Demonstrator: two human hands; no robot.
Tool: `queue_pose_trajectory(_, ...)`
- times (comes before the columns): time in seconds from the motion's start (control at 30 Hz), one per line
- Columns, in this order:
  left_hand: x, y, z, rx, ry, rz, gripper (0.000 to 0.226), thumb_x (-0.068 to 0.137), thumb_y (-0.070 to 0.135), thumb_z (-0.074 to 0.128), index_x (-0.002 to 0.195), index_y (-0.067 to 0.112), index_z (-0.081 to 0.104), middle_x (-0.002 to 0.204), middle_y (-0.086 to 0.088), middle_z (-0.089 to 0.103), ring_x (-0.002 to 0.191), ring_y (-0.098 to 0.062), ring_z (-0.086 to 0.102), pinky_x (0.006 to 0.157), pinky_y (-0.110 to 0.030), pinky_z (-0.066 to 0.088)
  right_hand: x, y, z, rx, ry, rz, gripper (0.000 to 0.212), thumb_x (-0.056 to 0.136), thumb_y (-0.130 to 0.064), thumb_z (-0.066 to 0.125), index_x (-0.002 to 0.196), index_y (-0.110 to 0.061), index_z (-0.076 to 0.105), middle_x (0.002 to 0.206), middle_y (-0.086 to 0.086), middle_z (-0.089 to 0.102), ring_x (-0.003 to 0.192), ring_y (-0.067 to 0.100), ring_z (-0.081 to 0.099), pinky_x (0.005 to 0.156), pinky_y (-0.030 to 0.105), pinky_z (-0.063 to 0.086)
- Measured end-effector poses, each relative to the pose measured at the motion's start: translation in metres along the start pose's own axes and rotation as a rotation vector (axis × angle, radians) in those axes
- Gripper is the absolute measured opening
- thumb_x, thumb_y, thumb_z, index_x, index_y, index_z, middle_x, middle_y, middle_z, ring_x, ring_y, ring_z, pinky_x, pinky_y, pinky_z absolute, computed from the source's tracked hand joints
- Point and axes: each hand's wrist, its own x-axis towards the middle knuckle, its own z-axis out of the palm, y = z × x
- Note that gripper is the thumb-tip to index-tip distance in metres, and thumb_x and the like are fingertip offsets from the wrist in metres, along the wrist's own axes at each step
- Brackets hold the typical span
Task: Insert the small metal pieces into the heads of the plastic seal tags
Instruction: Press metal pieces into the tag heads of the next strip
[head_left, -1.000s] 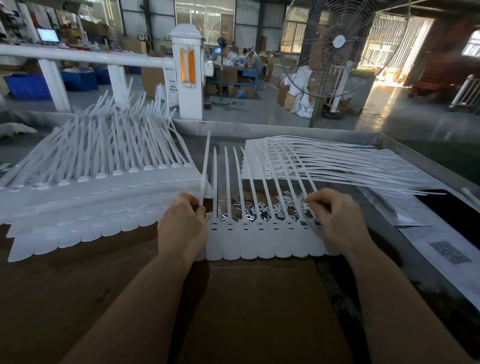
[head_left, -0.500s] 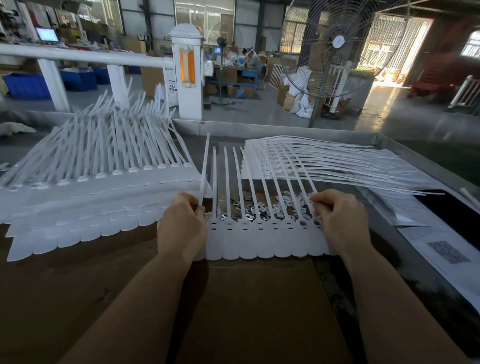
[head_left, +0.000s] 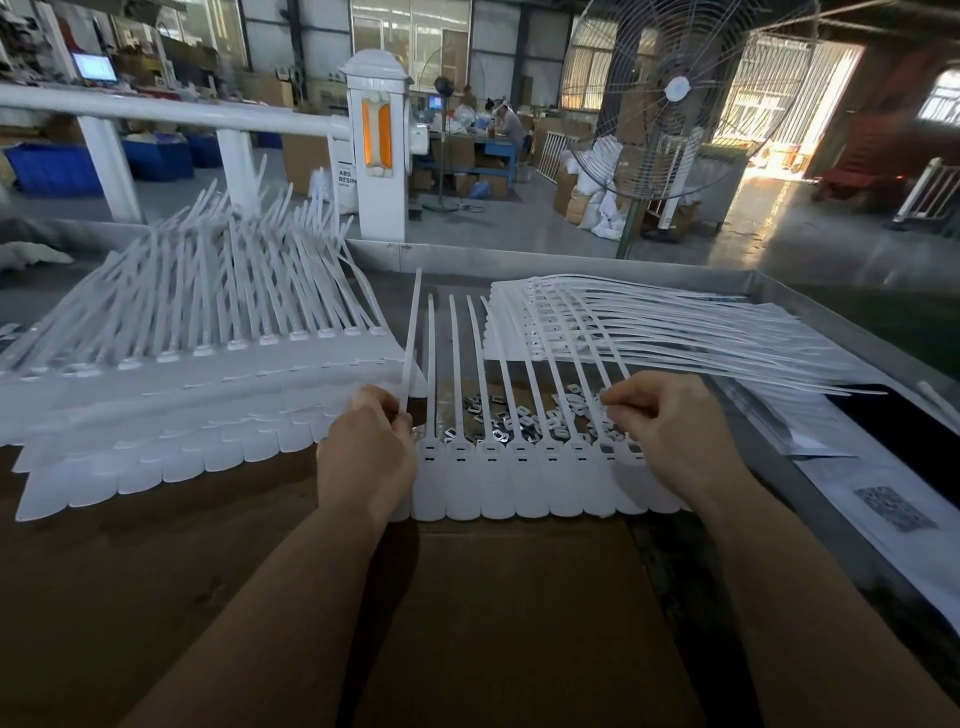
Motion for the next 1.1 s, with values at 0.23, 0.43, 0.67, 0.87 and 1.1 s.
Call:
queue_pose_trajectory(0.23, 0.001, 0.0, 0.0, 0.005, 0.002, 0.004, 0.012, 0.094, 0.019, 0.051, 0.104, 0.013, 0.052, 0.086, 0.002, 0.054, 0.083, -0.017, 0.05, 0.092, -0.043, 0.043, -0.006, 0.005, -0.002, -0.045, -0.063, -0.018, 0.015, 0.082, -0.005, 0.067, 0.089, -0.017, 0.068, 0.084, -0.003, 0.065, 0.075, -0.001, 0.059, 0.067, 0.005, 0.04)
queue_pose_trajectory(0.43, -0.001, 0.001, 0.0, 0.002, 0.001, 0.0, 0.009, 0.094, 0.019, 0.051, 0.101, 0.014, 0.052, 0.087, 0.002, 0.054, 0.09, -0.022, 0.055, 0.093, -0.044, 0.042, -0.012, 0.005, 0.004, -0.059, -0.038, -0.096, 0.016, 0.086, -0.001, 0.061, 0.095, -0.012, 0.068, 0.084, -0.004, 0.065, 0.08, 0.006, 0.061, 0.077, 0.017, 0.047)
queue_pose_trajectory(0.67, -0.002, 0.001, 0.0, 0.002, -0.01, -0.006, 0.007, 0.094, 0.019, 0.051, 0.1, 0.017, 0.051, 0.088, 0.002, 0.055, 0.092, -0.023, 0.056, 0.094, -0.045, 0.042, -0.019, 0.011, 0.002, -0.184, 0.013, -0.262, 0.017, 0.086, 0.0, 0.06, 0.094, -0.012, 0.068, 0.087, 0.003, 0.069, 0.082, 0.017, 0.063, 0.077, 0.034, 0.053)
queue_pose_trajectory(0.87, -0.001, 0.001, 0.0, -0.01, -0.008, -0.007, 0.01, 0.094, 0.019, 0.051, 0.102, 0.015, 0.052, 0.09, 0.0, 0.057, 0.086, -0.018, 0.053, 0.093, -0.044, 0.043, -0.021, 0.011, 0.002, -0.291, -0.034, -0.342, 0.015, 0.086, -0.004, 0.062, 0.093, -0.015, 0.069, 0.087, 0.002, 0.068, 0.082, 0.016, 0.062, 0.076, 0.035, 0.053)
queue_pose_trajectory(1.1, -0.001, 0.002, 0.0, -0.005, -0.006, -0.007, 0.004, 0.094, 0.019, 0.051, 0.097, 0.018, 0.049, 0.089, 0.001, 0.056, 0.085, -0.017, 0.051, 0.095, -0.044, 0.043, -0.019, 0.01, 0.002, -0.242, -0.03, -0.3, 0.012, 0.082, -0.003, 0.067, 0.089, -0.011, 0.071, 0.085, 0.001, 0.07, 0.081, 0.014, 0.063, 0.078, 0.031, 0.053)
